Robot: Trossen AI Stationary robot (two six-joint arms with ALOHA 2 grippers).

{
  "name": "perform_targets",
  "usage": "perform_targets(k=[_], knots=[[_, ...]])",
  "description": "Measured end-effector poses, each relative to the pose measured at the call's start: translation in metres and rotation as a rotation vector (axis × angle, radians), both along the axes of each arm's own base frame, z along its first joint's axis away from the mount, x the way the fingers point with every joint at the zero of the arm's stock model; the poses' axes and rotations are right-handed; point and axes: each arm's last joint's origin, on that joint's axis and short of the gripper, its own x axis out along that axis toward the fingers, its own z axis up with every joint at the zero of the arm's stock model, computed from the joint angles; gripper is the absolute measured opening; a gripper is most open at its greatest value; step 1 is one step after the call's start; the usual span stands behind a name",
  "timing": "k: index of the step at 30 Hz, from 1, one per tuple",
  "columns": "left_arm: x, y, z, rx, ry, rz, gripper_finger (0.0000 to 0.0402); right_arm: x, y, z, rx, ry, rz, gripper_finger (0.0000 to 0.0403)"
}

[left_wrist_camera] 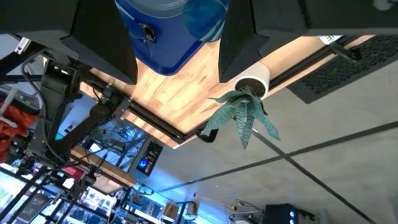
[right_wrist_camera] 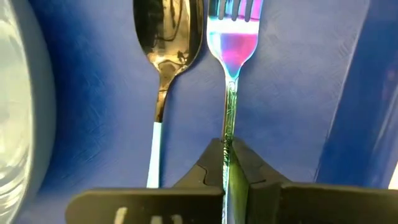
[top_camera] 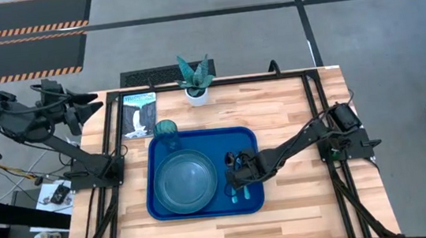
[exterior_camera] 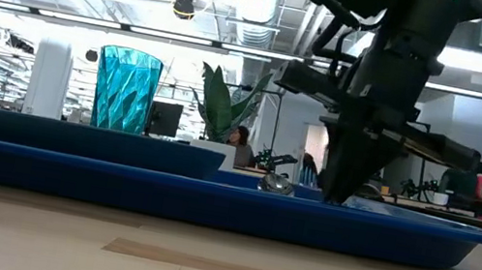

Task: Pick and place plate/cup/fork/spoon on tray
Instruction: Put the blue fork on the tray on the right of the blue spoon, then return to Home Position

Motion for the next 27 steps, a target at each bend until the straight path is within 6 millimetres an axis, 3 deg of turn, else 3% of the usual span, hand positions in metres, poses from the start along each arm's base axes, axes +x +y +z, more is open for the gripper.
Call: perform_targets(k=[23, 27], knots=[[-0.001, 0.0, -0.002, 0.01, 0.019, -0.002, 0.0212, -0.004, -0.001, -0.001, -0.009, 0.042, -0.002, 0.0076], [-0.001, 0.0, -0.002, 0.009, 0.024, -0.007, 0.0212, -0.007, -0.002, 0.011, -0.011, 0.024, 0.023, 0.0082]])
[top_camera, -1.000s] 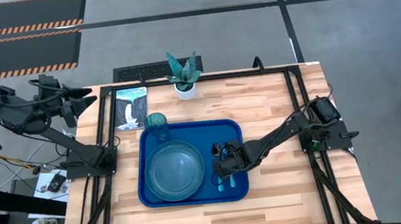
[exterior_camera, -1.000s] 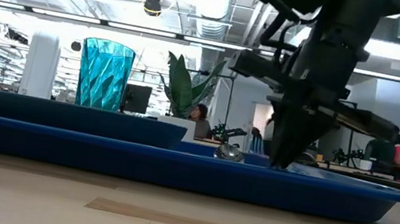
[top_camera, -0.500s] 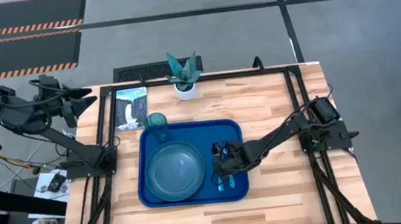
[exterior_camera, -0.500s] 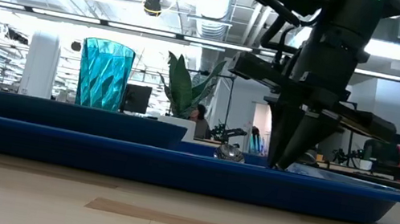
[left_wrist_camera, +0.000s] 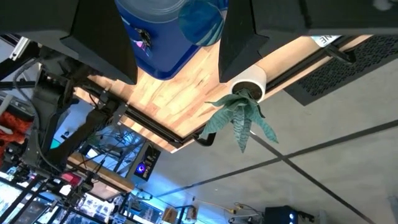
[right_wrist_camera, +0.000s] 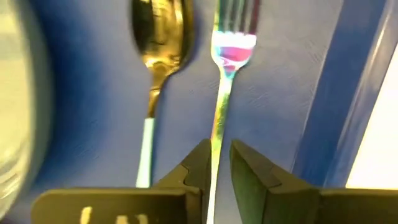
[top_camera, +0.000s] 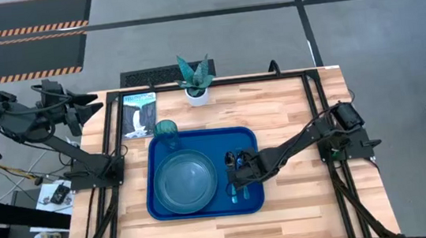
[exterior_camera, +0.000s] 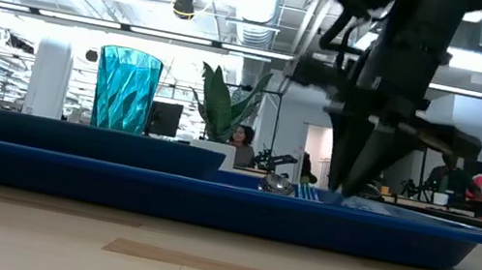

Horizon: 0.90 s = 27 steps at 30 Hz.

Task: Pick and place plate/cup/fork/spoon on tray
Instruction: Return to Home Position

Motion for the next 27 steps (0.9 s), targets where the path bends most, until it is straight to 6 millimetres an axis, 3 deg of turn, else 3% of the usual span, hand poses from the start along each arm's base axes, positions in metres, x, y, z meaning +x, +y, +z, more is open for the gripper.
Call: perform_targets(k=[6, 12, 17, 21, 24, 27], knots=[[0.0, 0.0, 0.001, 0.009, 0.002, -0.003, 0.0212, -0.01, -0.008, 0.046, -0.031, -0.105, 0.168, 0.0083], [0.001, -0.001, 0.002, -0.028, -0.016, -0.023, 0.0212, -0.034, -0.027, 0.124, -0.151, -0.377, 0.433, 0.0079], [0.001, -0.004, 0.001, -0.086, 0.015, -0.129, 0.0212, -0.07, -0.04, 0.19, -0.398, -0.628, 0.703, 0.0077], [0.001, -0.007, -0.002, -0.137, 0.058, -0.217, 0.0212, -0.107, -0.051, 0.222, -0.654, -0.676, 0.915, 0.0077], [0.005, -0.01, -0.006, -0.169, 0.083, -0.262, 0.0212, -0.129, -0.057, 0.24, -0.715, -0.749, 0.888, 0.0077], [0.016, -0.018, -0.017, -0.127, 0.138, -0.316, 0.0212, -0.139, -0.059, 0.246, -0.734, -0.781, 0.867, 0.0077]])
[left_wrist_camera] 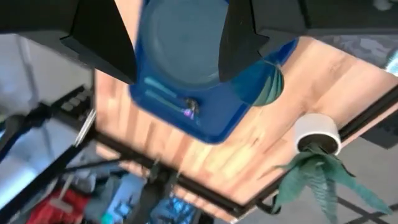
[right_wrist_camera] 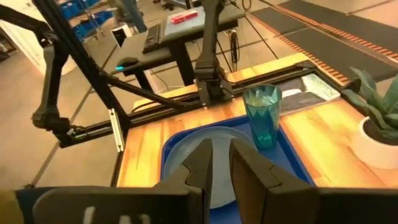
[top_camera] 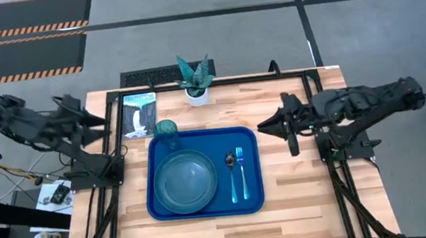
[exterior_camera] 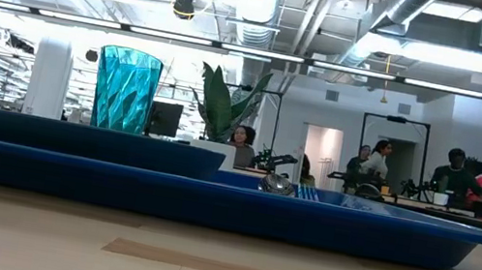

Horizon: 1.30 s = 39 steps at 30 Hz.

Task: Pick and place plate/cup/fork/spoon on tray
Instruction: Return to Home Position

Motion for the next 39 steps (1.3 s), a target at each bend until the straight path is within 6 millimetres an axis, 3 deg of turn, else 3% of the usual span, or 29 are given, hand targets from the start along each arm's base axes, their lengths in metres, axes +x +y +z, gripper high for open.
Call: perform_targets(k=[4, 7, 11, 14, 19, 23, 27, 34, 37, 39], knots=[[0.013, -0.007, -0.024, 0.06, 0.051, 0.013, 0.0212, -0.002, -0.004, -0.001, -0.006, 0.015, -0.015, 0.0077], [0.009, -0.005, -0.031, 0.026, 0.001, -0.003, 0.0212, -0.007, -0.013, 0.0, -0.002, 0.018, -0.018, 0.0077], [-0.02, 0.011, -0.02, -0.022, -0.171, -0.034, 0.0212, -0.032, -0.03, 0.014, -0.007, -0.062, -0.001, 0.0077], [-0.051, 0.029, -0.011, -0.039, -0.348, -0.049, 0.0212, -0.066, -0.042, 0.029, -0.041, -0.176, -0.043, 0.0077], [-0.095, 0.053, -0.018, -0.021, -0.519, -0.008, 0.0212, -0.122, -0.047, 0.036, -0.14, -0.317, -0.075, 0.0077], [-0.109, 0.056, -0.034, 0.028, -0.538, 0.094, 0.0212, -0.156, -0.043, 0.016, -0.165, -0.449, -0.024, 0.0077], [-0.109, 0.051, -0.052, 0.056, -0.518, 0.134, 0.0212, -0.169, -0.041, -0.024, -0.093, -0.527, -0.014, 0.0077], [-0.085, 0.037, -0.064, 0.103, -0.549, 0.136, 0.0212, -0.174, -0.04, -0.09, -0.035, -0.627, -0.013, 0.0077], [-0.068, 0.031, -0.069, 0.131, -0.565, 0.124, 0.0212, -0.162, -0.041, -0.105, -0.034, -0.607, 0.013, 0.0077], [-0.057, 0.027, -0.073, 0.141, -0.568, 0.102, 0.0212, -0.159, -0.041, -0.104, -0.06, -0.636, 0.016, 0.0077]])
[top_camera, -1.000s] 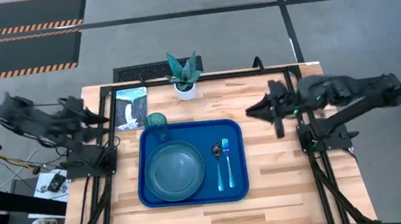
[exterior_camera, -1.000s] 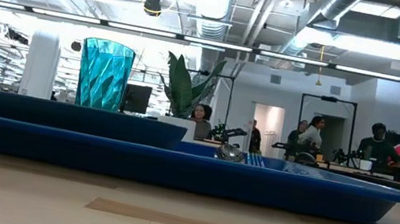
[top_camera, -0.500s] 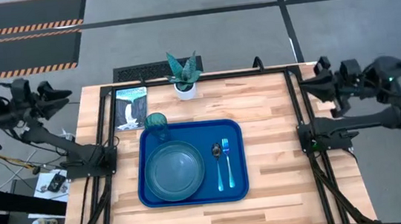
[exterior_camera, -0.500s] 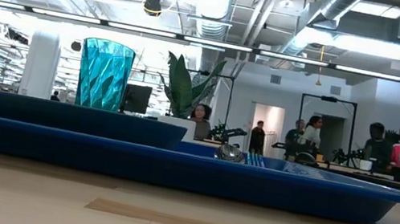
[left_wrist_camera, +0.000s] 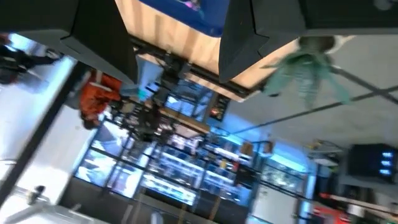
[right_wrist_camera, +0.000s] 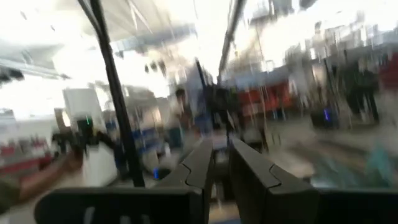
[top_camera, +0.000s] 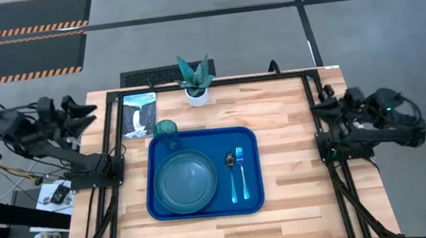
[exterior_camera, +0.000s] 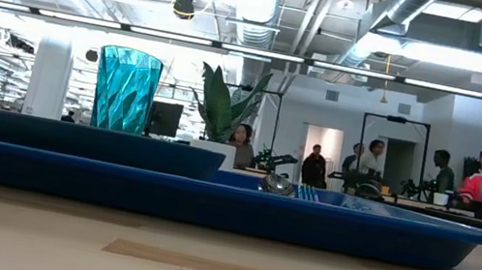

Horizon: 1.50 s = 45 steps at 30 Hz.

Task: Pick and place plate/cup/fork/spoon on tray
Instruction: Return to Home Position

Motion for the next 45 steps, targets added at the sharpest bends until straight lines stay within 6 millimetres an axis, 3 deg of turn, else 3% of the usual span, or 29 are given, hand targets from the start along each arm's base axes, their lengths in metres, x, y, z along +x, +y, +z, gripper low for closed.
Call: perform_targets(k=[4, 8, 12, 19, 22, 27, 32, 36, 42, 45], knots=[[0.021, -0.009, -0.01, -0.004, -0.021, -0.065, 0.0212, 0.009, 0.0, -0.011, 0.007, 0.008, 0.041, 0.0077], [0.046, -0.021, -0.026, -0.018, -0.077, -0.154, 0.0212, 0.012, 0.002, -0.016, -0.023, -0.152, 0.132, 0.0077], [0.067, -0.03, -0.046, -0.029, -0.097, -0.193, 0.0212, 0.026, 0.0, -0.04, 0.033, -0.148, 0.152, 0.0077], [0.074, -0.033, -0.077, -0.122, -0.15, -0.204, 0.0212, 0.04, -0.002, -0.084, 0.086, -0.222, 0.186, 0.0077], [0.073, -0.033, -0.088, -0.125, -0.195, -0.215, 0.0212, 0.043, -0.002, -0.089, 0.1, -0.168, 0.165, 0.0077], [0.078, -0.034, -0.096, -0.117, -0.13, -0.184, 0.0212, 0.047, -0.005, -0.095, 0.135, -0.111, 0.106, 0.0077], [0.089, -0.036, -0.118, -0.102, -0.082, -0.137, 0.0212, 0.049, -0.005, -0.1, 0.147, -0.055, 0.09, 0.0077], [0.103, -0.041, -0.152, -0.123, -0.01, -0.103, 0.0212, 0.05, -0.007, -0.104, 0.167, -0.022, 0.052, 0.0077], [0.121, -0.048, -0.198, -0.206, -0.046, -0.151, 0.0212, 0.051, -0.007, -0.105, 0.17, -0.008, 0.049, 0.0077], [0.122, -0.049, -0.199, -0.211, -0.051, -0.168, 0.0212, 0.052, -0.007, -0.108, 0.174, 0.021, 0.046, 0.0077]])
